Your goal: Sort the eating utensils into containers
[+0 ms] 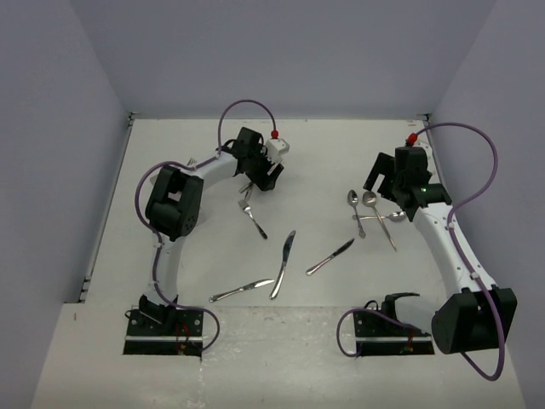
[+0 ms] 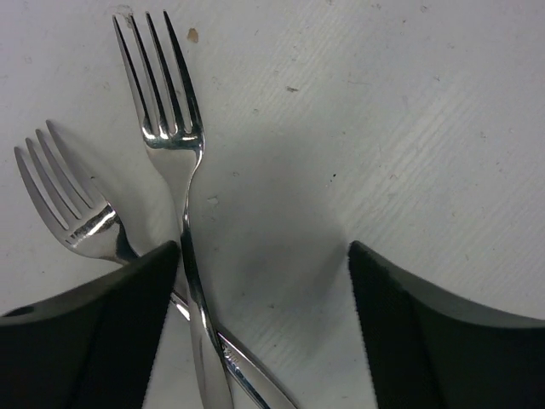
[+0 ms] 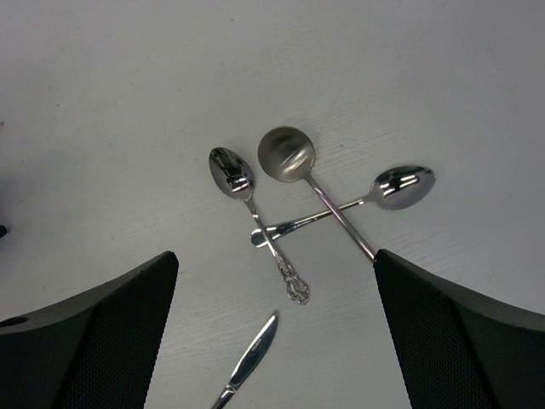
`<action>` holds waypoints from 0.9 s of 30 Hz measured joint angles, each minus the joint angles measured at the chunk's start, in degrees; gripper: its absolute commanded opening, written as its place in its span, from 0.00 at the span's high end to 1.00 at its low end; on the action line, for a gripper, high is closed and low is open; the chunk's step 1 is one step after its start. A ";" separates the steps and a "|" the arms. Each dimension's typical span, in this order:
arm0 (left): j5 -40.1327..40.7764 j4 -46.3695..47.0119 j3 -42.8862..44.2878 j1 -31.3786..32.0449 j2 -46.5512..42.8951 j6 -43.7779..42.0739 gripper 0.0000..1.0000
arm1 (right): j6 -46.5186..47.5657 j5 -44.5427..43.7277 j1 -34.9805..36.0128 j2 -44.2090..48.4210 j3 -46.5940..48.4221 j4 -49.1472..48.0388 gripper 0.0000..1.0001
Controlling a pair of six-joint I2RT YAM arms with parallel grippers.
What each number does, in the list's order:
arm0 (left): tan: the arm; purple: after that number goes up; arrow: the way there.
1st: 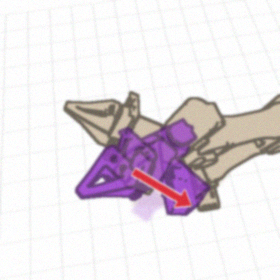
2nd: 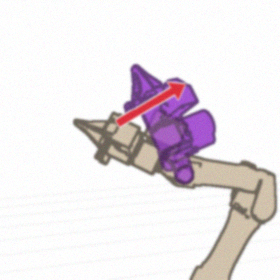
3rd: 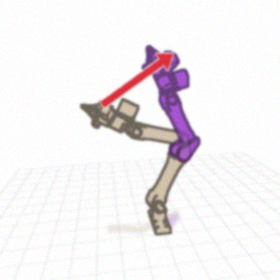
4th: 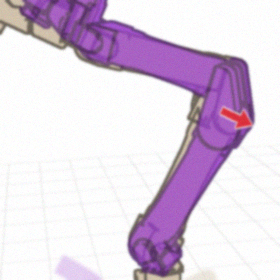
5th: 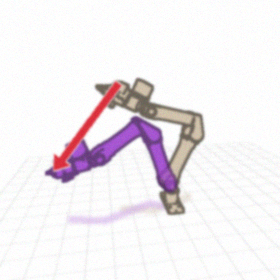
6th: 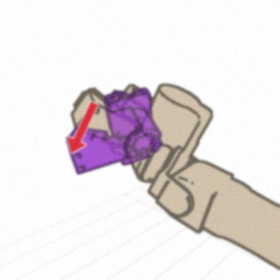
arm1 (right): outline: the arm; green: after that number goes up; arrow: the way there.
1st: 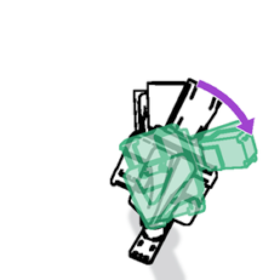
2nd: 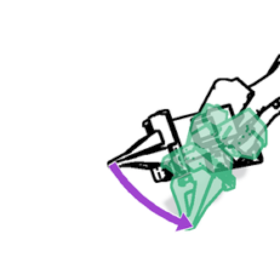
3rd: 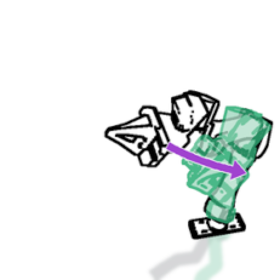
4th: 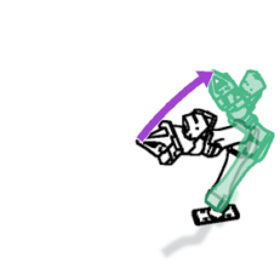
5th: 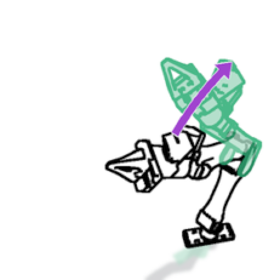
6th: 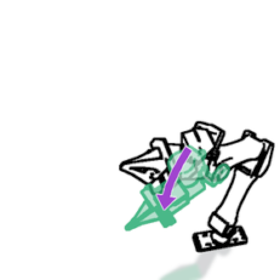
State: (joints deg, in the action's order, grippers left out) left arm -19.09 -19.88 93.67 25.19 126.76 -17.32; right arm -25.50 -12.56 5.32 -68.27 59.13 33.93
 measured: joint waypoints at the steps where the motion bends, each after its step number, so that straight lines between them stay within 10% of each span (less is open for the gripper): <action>1: 0.11 0.02 0.02 0.00 0.00 0.20 0.35 | 0.00 -0.09 0.00 0.00 0.00 0.02 0.01; 8: 2.21 0.07 -0.39 -0.02 0.02 0.22 1.00 | -0.02 -0.81 0.00 0.00 0.00 0.13 0.01; 20: 1.53 4.04 -8.09 0.74 -7.21 1.38 1.00 | -0.07 -1.16 0.00 0.83 -0.02 0.15 0.01; 27: 6.40 27.80 -30.77 1.14 -37.27 6.38 1.00 | -0.07 1.33 0.00 4.72 -1.22 -2.38 0.01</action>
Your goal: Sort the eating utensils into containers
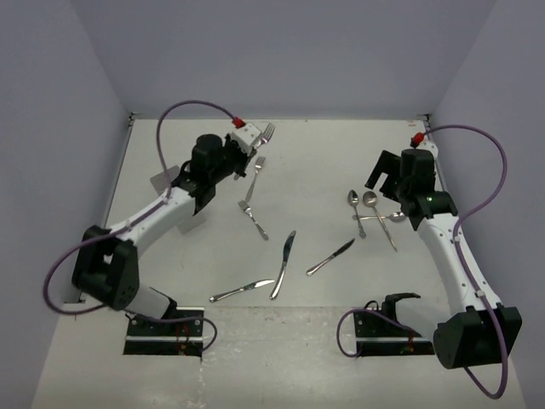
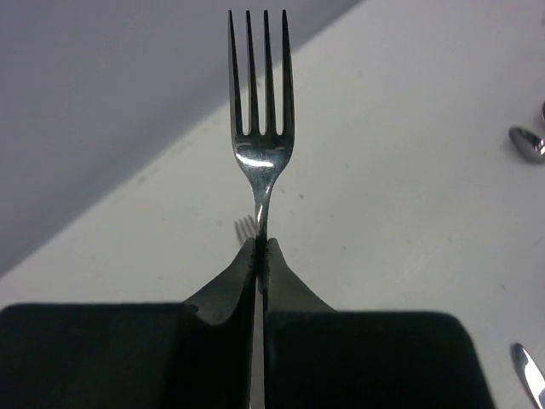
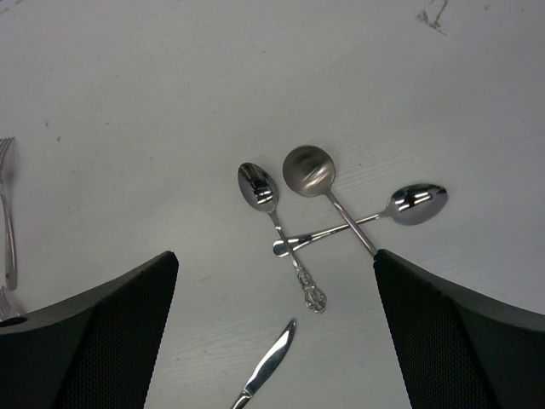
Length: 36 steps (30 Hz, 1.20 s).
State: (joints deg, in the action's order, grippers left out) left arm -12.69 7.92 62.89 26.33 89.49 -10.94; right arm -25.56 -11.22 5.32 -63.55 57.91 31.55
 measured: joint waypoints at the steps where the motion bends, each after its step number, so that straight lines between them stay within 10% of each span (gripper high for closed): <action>1: 1.99 4.90 -3.98 0.00 -5.33 0.09 1.00 | 0.02 0.37 0.00 0.26 -0.11 -0.22 0.01; 14: 11.82 29.24 -23.71 -17.75 -23.89 -1.73 1.00 | 0.15 3.32 0.00 0.02 -0.20 -1.84 0.01; 36: 17.49 59.98 -37.51 -22.32 -10.03 -1.90 1.00 | 1.60 7.85 -0.04 -7.50 0.85 -2.93 0.01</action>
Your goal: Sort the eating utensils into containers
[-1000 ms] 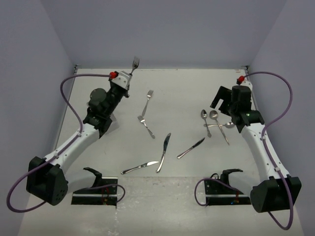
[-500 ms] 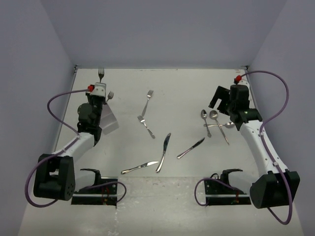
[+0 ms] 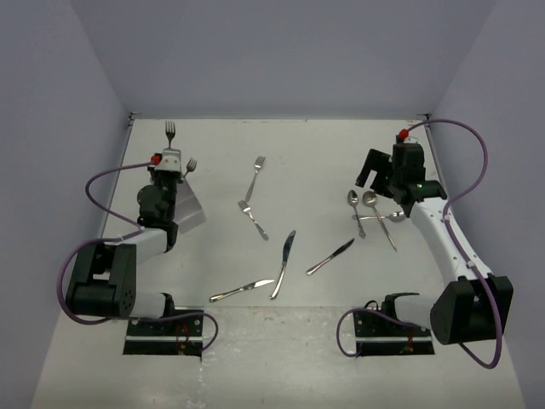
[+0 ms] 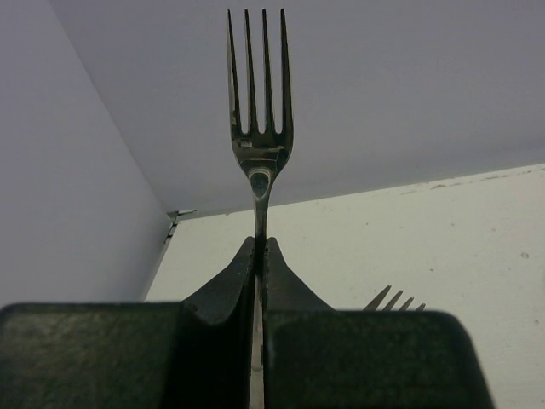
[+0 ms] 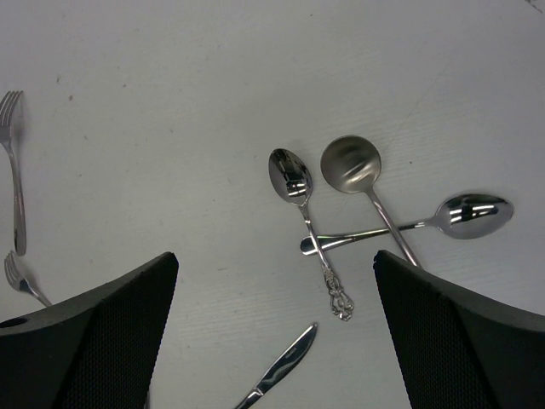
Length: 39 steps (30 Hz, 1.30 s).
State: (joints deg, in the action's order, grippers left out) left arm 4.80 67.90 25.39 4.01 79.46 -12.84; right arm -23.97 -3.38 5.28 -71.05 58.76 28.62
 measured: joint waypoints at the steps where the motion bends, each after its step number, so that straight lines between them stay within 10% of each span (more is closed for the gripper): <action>1: -0.04 0.31 0.00 -0.11 0.17 0.04 1.00 | -0.02 0.02 0.00 -0.26 0.22 -0.02 0.01; 20: -5.70 -2.51 1.33 -1.75 4.81 3.23 1.00 | -0.09 -0.02 0.00 -0.44 0.52 -1.09 0.01; 39: -8.33 -25.07 3.37 -1.79 -8.22 -0.24 0.92 | -0.04 -1.20 0.00 3.37 -1.22 -1.68 0.01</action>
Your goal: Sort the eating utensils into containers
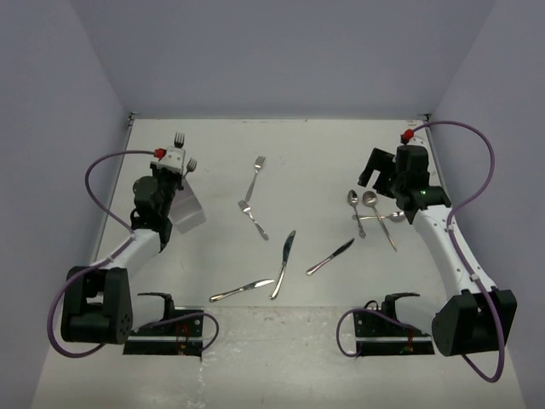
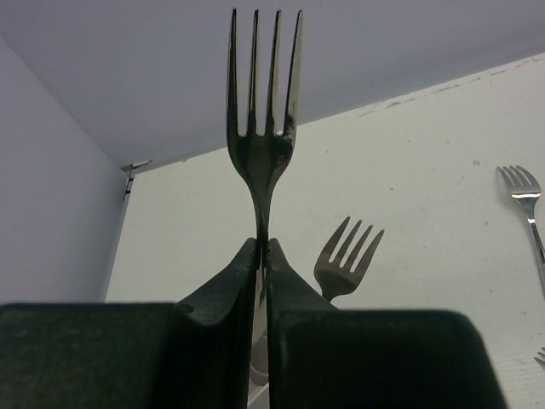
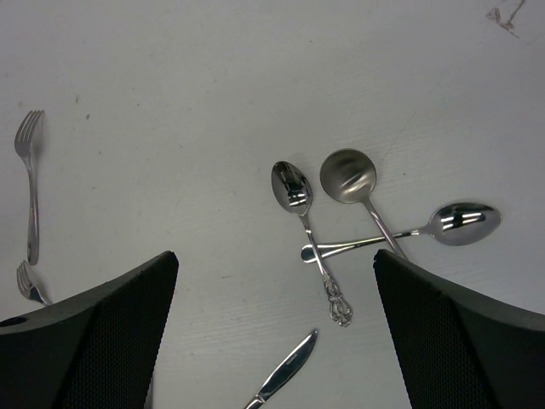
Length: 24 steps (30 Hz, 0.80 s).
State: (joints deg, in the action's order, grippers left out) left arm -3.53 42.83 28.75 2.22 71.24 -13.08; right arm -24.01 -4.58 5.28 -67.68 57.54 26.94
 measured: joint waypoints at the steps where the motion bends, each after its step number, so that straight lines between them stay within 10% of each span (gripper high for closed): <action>1: 0.24 -0.74 -0.11 0.00 -0.79 0.02 0.71 | 0.02 0.00 0.00 0.22 -0.02 -0.04 0.01; 9: 1.68 -12.07 1.95 -0.15 -4.07 0.11 0.00 | 0.02 0.13 0.00 0.70 -0.11 -0.04 0.01; 24: 0.15 -36.52 30.51 3.78 -7.04 20.94 0.00 | -0.57 1.11 0.00 3.87 -0.92 -0.09 0.01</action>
State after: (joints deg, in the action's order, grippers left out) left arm -3.38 6.31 59.27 6.00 64.20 7.86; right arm -24.58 -3.46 5.28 -63.81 56.62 26.85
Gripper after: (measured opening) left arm 0.998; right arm 0.989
